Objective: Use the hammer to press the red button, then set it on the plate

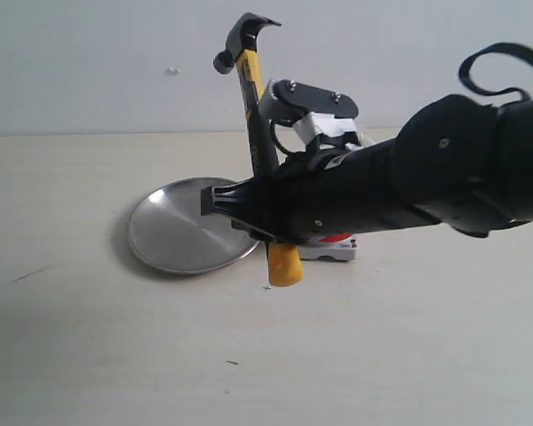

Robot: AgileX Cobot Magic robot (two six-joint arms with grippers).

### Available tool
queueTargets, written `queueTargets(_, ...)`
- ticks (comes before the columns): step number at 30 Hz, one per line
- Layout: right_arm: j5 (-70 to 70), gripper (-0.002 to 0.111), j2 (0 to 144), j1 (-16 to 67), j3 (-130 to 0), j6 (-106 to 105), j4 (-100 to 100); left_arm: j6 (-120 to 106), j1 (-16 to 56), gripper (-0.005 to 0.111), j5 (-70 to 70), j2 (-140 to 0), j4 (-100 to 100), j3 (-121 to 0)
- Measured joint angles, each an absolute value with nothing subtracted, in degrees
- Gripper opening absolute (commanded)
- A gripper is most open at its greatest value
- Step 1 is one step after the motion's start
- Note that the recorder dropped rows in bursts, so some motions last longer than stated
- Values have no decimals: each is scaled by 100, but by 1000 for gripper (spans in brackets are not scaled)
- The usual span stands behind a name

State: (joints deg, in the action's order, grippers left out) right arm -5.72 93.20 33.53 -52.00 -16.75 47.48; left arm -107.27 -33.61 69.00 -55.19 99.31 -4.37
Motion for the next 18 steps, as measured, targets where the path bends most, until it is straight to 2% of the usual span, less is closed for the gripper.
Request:
queueTargets(9, -726, 0, 10352, 3381, -5593, -1597, 4951, -10201, -4059, 0, 6909, -4642, 9930, -645)
queueTargets(18, -816, 0, 10491, 3390, -5927, -1597, 5421, -9052, -4729, 0, 6923, -4192, 9930, -778)
